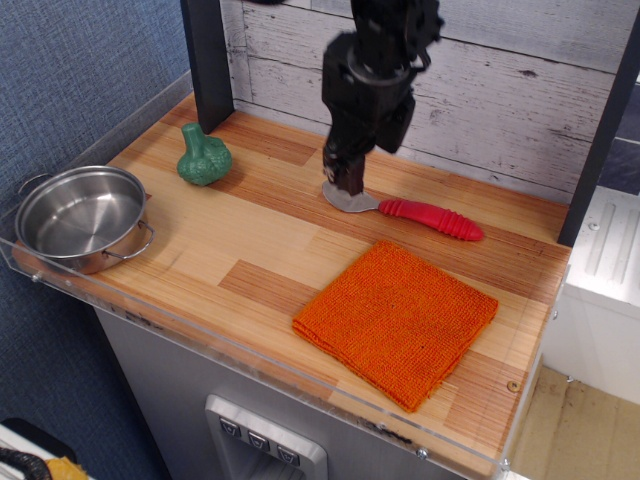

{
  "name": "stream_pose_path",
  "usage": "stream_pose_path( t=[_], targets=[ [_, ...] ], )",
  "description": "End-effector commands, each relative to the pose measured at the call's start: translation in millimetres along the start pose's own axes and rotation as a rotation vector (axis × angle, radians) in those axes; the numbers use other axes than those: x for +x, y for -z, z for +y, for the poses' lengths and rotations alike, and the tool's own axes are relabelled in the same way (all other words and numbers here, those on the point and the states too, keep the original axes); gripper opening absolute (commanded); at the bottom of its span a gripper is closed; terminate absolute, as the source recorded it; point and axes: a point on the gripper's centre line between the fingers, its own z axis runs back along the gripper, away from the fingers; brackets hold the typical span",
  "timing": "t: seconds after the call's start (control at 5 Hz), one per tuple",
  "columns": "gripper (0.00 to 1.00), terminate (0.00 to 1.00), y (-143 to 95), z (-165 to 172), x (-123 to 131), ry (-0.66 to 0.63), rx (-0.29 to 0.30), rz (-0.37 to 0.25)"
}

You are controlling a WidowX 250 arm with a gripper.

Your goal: Place the spatula just behind the orange cloth of the table

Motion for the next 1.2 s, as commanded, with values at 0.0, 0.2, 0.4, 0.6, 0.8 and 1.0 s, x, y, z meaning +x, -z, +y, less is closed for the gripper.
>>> stream_pose_path(
  t=[0.0,0.2,0.4,0.6,0.8,1.0],
  targets=[
    [1.00,0.00,-48.0,22.5,31.2,0.197,0.050,-0.071],
    [1.00,0.00,-53.2,34.8,44.3,0.469,0.061,-0.073],
    [1.00,0.00,-50.8,46.3,51.2,0.712,0.018,-0.013],
    [1.00,0.00,-45.8,59.8,59.8,0.957,-0.016,0.050],
    [1.00,0.00,-67.8,81.8,66.5,1.203,-0.061,0.085],
    [1.00,0.00,-98.7,102.2,71.2,1.249,-0.062,0.137]
  ],
)
